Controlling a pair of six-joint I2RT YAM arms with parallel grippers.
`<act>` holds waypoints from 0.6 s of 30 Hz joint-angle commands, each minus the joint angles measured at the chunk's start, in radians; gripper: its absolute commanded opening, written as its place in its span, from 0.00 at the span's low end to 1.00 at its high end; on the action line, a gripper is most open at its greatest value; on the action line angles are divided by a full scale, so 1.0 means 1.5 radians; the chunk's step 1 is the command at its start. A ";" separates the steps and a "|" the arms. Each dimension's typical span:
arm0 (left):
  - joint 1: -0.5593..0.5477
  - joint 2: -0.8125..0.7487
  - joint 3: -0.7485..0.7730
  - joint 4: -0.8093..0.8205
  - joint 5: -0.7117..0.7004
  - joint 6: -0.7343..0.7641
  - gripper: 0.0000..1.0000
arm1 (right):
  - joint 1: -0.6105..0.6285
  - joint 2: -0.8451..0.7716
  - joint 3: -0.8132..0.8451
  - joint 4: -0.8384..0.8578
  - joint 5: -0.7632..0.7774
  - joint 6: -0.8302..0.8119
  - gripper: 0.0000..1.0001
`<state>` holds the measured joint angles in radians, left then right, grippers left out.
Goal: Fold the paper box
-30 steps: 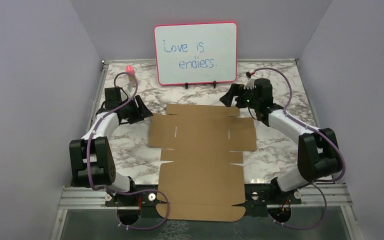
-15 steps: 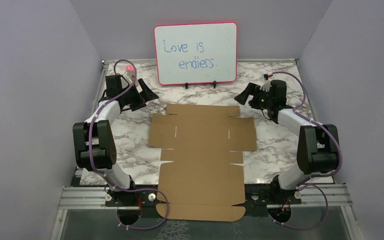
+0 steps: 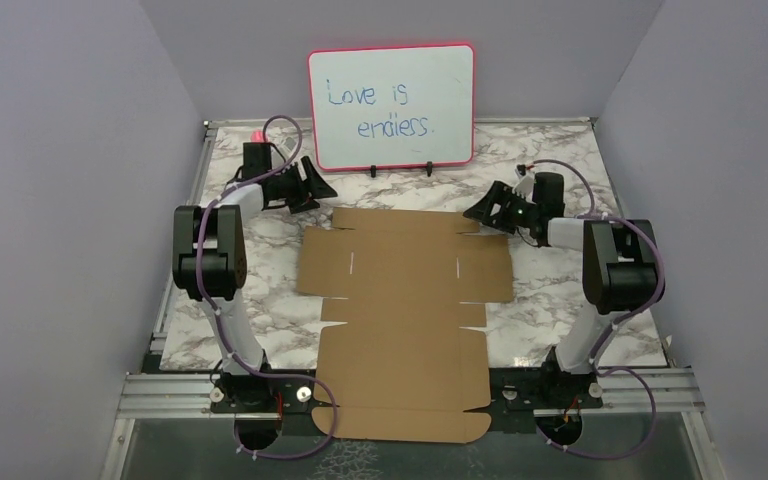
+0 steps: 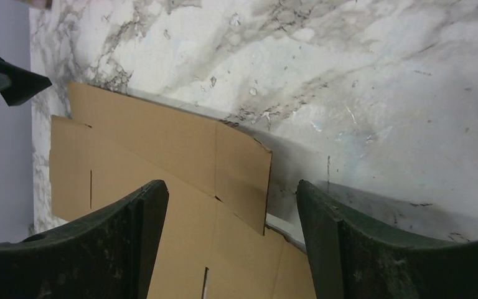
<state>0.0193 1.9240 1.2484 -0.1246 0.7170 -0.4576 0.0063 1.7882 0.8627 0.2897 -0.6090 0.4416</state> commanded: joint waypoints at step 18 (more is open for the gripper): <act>-0.041 0.121 0.065 -0.022 0.076 0.056 0.33 | 0.000 0.112 0.013 0.069 -0.156 0.006 0.29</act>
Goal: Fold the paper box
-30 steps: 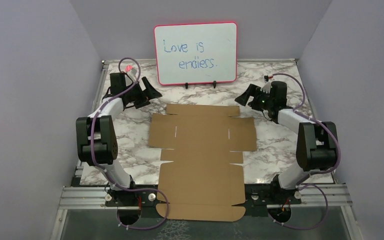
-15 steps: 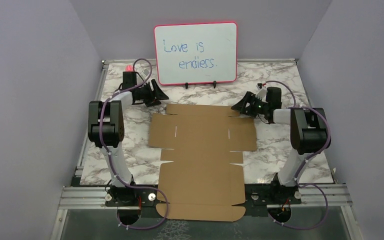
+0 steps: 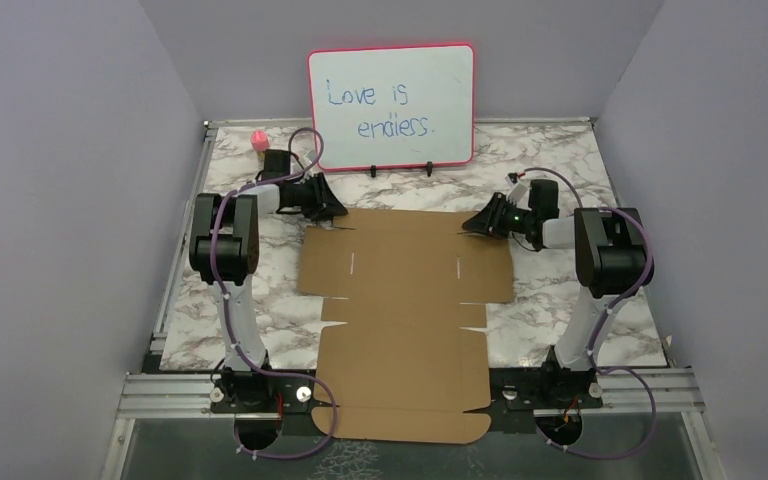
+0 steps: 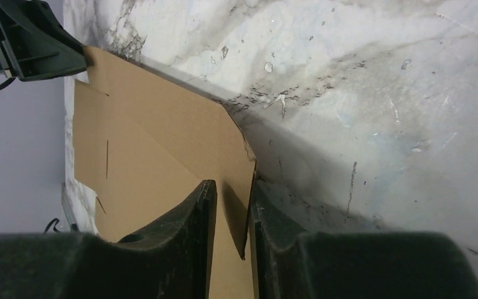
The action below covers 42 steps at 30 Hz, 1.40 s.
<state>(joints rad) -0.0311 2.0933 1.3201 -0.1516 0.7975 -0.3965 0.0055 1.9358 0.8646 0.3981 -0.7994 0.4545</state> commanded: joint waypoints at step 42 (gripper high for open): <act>-0.233 0.051 0.307 -0.298 -0.527 0.098 0.00 | 0.265 0.132 0.498 -0.597 0.700 -0.152 0.01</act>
<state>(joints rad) -0.3519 2.1277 1.7233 -0.5434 0.0589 -0.2687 0.3855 2.0918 1.5661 -0.4442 0.1898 0.2268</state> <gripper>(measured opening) 0.006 0.044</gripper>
